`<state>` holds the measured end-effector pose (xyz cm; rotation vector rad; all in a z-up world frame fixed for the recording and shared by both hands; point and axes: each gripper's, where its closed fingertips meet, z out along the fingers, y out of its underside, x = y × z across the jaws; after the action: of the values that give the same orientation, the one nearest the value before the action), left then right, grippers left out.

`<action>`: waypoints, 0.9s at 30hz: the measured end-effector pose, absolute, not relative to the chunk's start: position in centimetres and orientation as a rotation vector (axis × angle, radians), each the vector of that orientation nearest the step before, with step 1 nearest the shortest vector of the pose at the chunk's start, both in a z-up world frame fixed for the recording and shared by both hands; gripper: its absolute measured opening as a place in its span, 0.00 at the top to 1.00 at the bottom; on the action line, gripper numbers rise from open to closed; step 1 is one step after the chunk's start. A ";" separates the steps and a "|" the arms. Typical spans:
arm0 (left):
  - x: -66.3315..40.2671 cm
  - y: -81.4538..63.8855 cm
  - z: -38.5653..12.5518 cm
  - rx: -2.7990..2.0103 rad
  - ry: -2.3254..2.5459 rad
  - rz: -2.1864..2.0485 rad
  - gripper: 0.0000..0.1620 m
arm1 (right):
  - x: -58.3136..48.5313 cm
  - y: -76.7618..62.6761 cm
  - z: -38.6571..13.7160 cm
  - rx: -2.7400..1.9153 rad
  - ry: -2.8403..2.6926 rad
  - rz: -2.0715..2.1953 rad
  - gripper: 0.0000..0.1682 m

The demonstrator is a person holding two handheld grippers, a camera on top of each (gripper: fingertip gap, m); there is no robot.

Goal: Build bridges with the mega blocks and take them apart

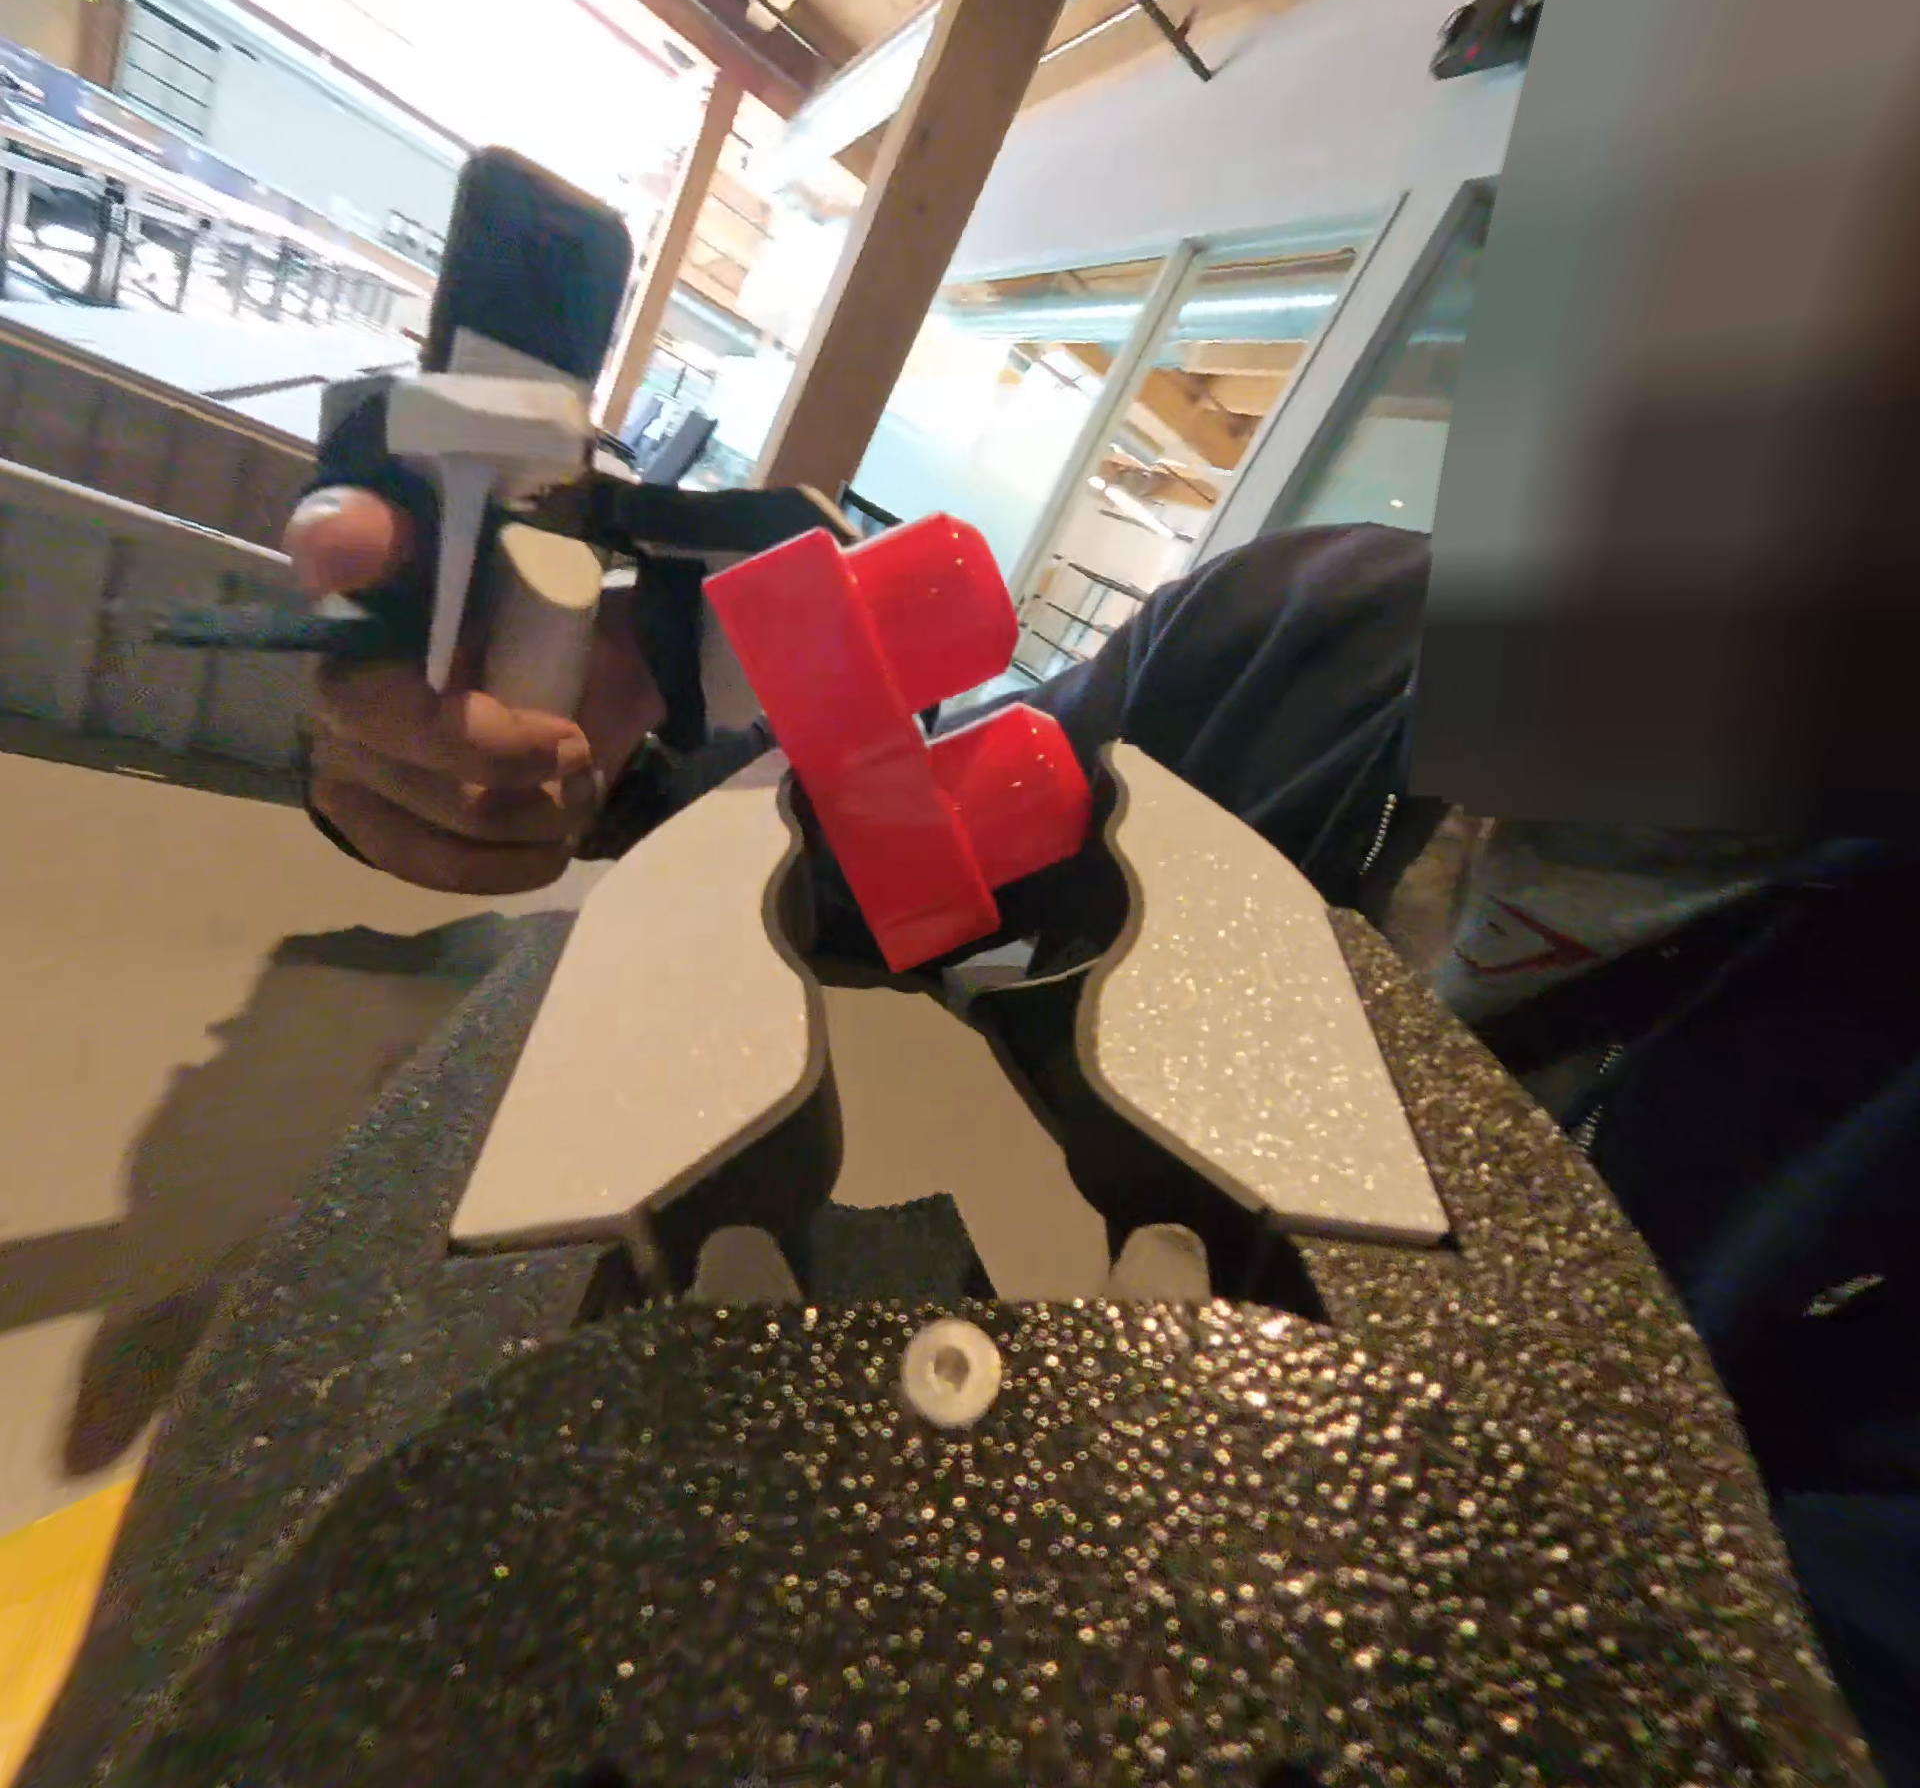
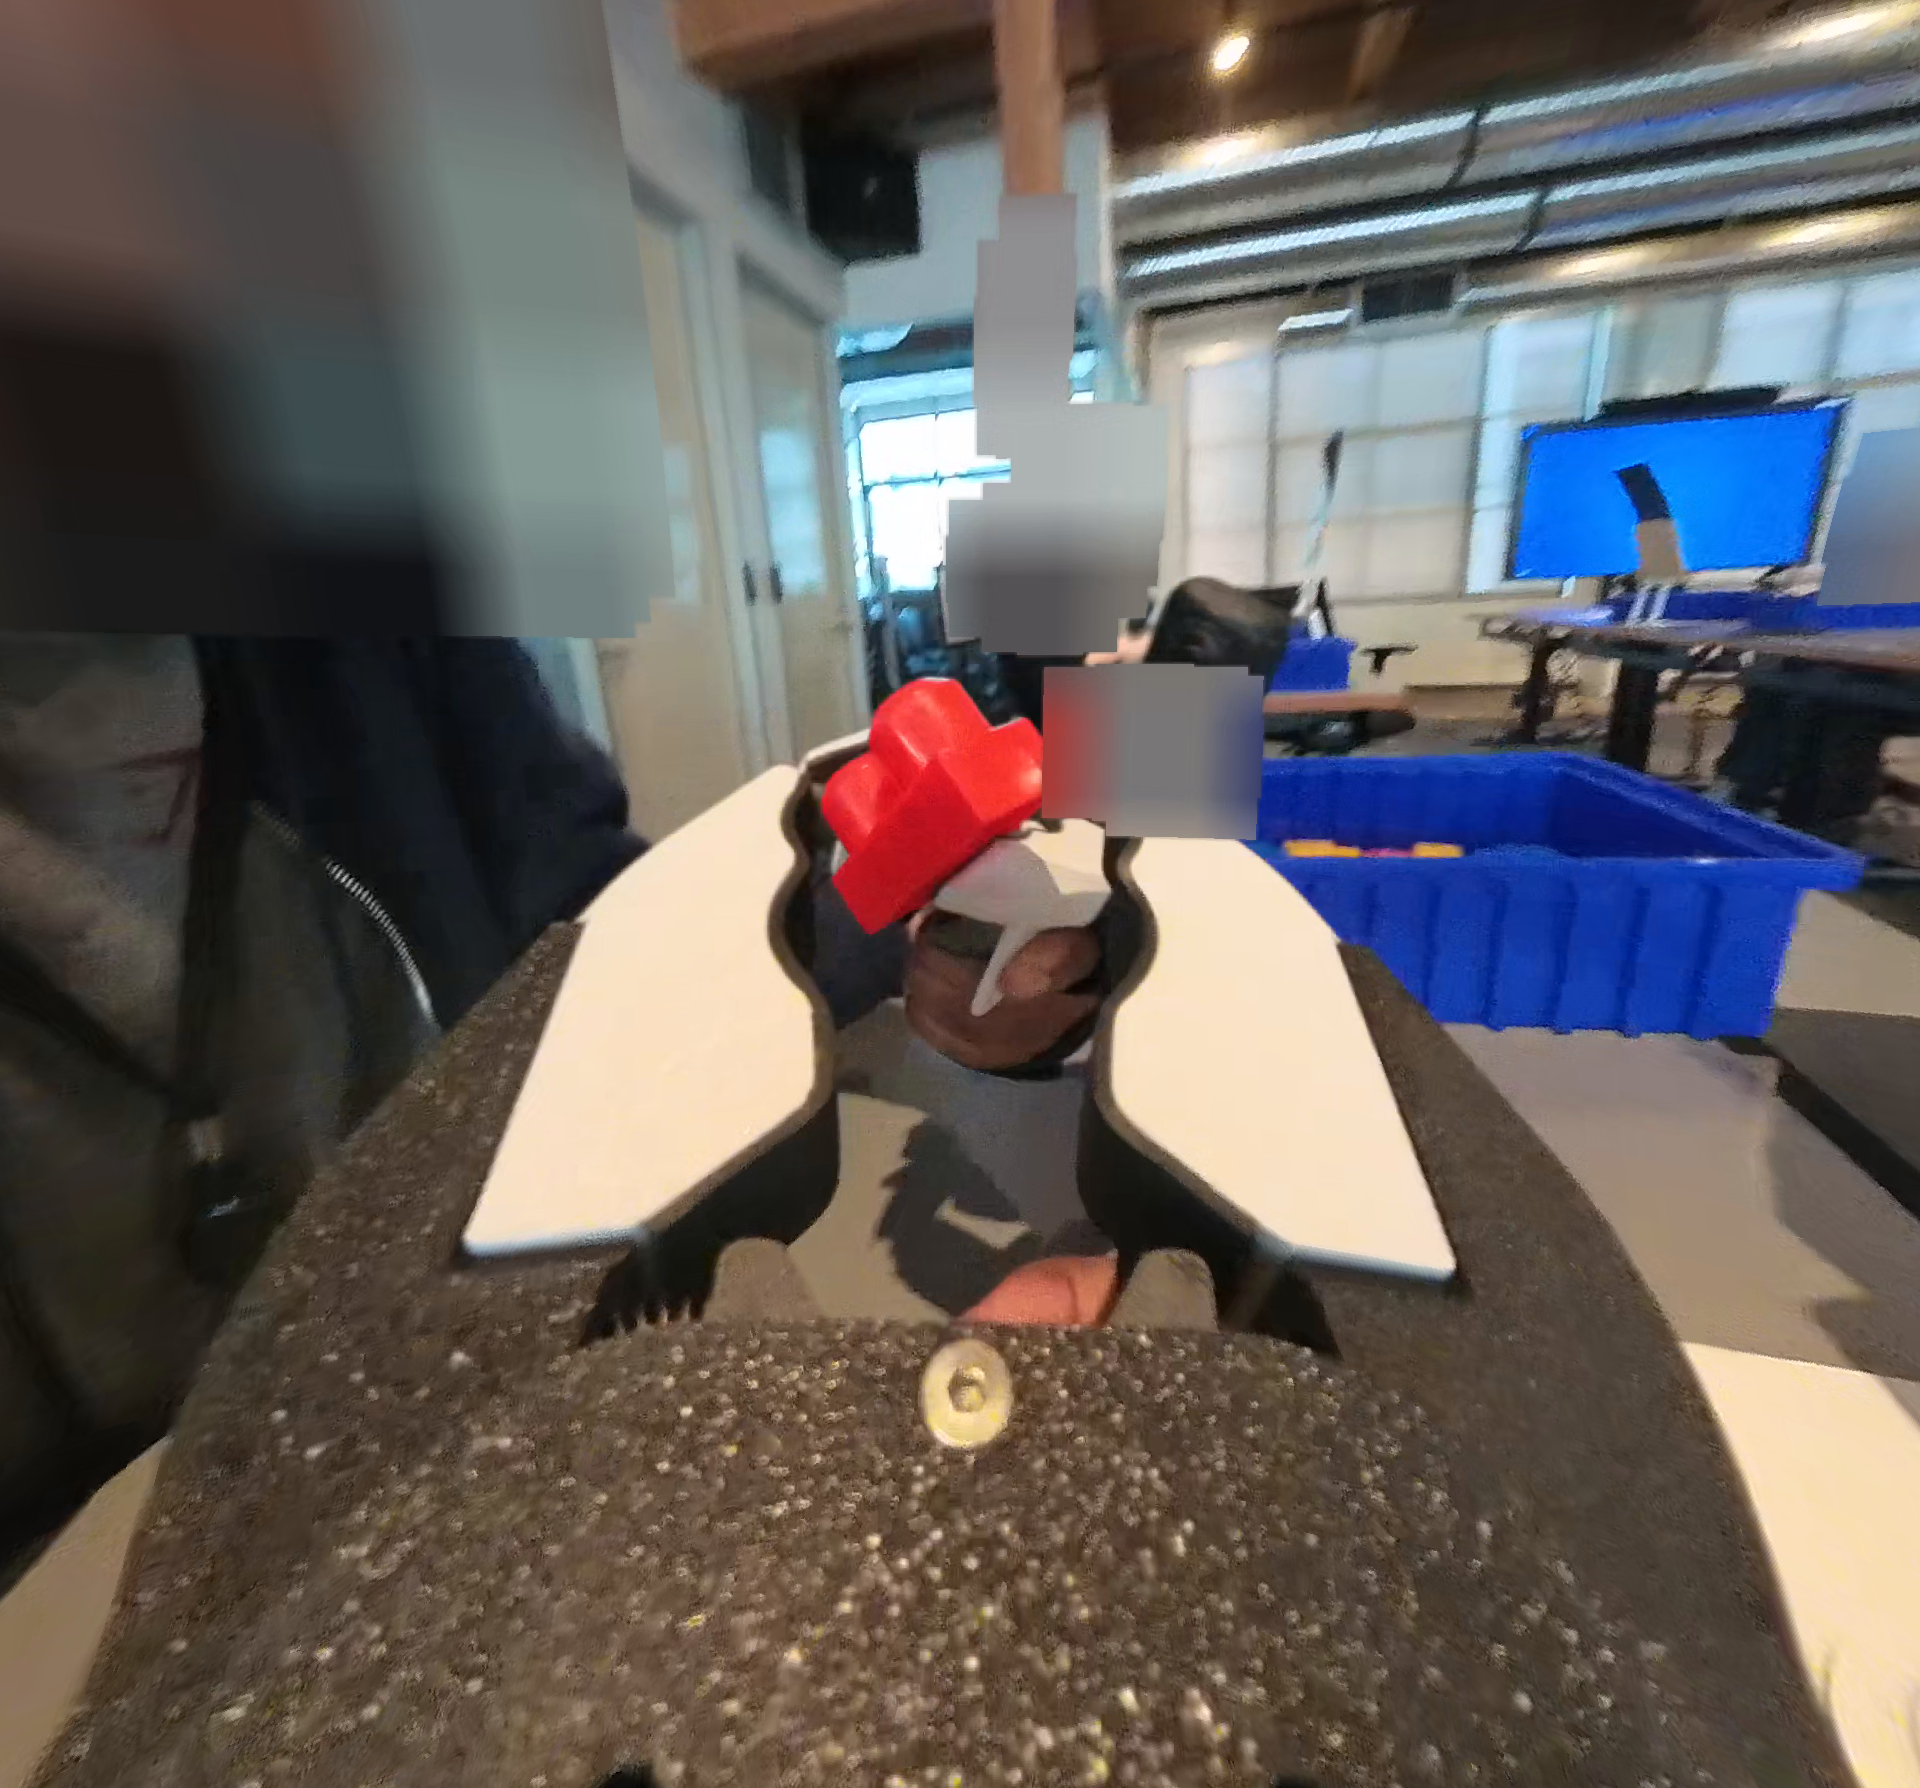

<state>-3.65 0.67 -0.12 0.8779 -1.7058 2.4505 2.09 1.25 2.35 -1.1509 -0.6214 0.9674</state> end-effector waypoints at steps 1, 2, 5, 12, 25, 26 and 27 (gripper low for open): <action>-3.7 0.3 -0.4 0.847 -1.702 2.446 0.69 | 1.4 1.0 2.2 -1.171 -0.663 0.970 0.67; -3.8 0.0 -0.6 0.816 -1.685 2.439 0.69 | 0.7 0.9 2.0 -1.190 -0.701 0.970 0.67; -3.7 -0.7 -1.4 0.768 -1.650 2.413 0.69 | -1.3 0.6 1.2 -1.240 -0.796 0.992 0.65; -4.4 -1.1 -1.7 0.611 -1.543 2.415 0.69 | -2.6 0.8 0.3 -1.256 -0.806 1.075 0.68; -4.5 -0.7 -1.9 0.565 -1.429 2.424 0.69 | -3.5 1.6 -0.9 -1.285 -0.791 1.088 0.75; -4.4 -0.4 -1.9 0.580 -1.415 2.434 0.68 | -3.4 1.8 -1.0 -1.293 -0.784 1.072 0.76; -4.2 -0.1 -1.8 0.603 -1.404 2.447 0.68 | -3.2 2.0 -1.0 -1.299 -0.776 1.051 0.76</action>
<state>-4.20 -0.12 -1.85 0.6025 -1.4039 2.4475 -3.21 2.04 -0.98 -1.2991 -0.7755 1.0508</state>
